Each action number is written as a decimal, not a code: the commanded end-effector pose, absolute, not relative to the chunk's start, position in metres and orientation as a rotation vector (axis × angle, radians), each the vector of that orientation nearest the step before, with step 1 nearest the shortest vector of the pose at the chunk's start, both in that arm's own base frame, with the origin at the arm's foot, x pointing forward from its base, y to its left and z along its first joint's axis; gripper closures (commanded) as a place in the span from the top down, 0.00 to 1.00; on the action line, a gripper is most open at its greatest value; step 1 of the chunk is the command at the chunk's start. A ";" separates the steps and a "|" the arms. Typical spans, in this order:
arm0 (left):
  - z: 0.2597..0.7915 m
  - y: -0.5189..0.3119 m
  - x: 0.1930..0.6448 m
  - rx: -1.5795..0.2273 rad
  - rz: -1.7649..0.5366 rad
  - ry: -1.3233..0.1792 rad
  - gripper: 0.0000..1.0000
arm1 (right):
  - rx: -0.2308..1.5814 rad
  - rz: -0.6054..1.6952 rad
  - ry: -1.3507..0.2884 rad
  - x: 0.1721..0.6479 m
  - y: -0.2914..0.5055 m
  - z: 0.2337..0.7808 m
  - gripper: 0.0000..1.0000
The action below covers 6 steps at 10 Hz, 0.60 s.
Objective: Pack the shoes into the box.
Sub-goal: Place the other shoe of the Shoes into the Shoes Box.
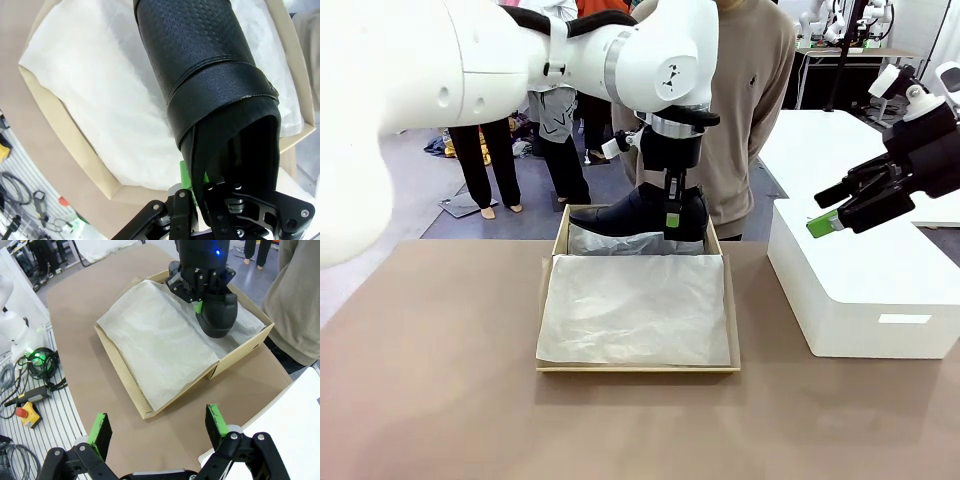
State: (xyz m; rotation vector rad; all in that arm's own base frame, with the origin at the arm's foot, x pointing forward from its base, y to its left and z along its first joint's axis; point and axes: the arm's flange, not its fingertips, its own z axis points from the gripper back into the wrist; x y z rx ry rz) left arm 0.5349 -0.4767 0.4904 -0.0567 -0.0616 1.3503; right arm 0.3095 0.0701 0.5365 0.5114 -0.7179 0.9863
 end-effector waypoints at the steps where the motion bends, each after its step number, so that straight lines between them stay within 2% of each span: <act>1: 0.497 -0.490 0.545 -0.036 1.440 -0.099 0.00 | 0.540 1.005 -0.740 0.313 0.071 0.537 1.00; 6: 0.475 -0.486 0.549 -0.037 1.488 -0.070 0.00 | 0.540 1.005 -0.740 0.313 0.071 0.537 1.00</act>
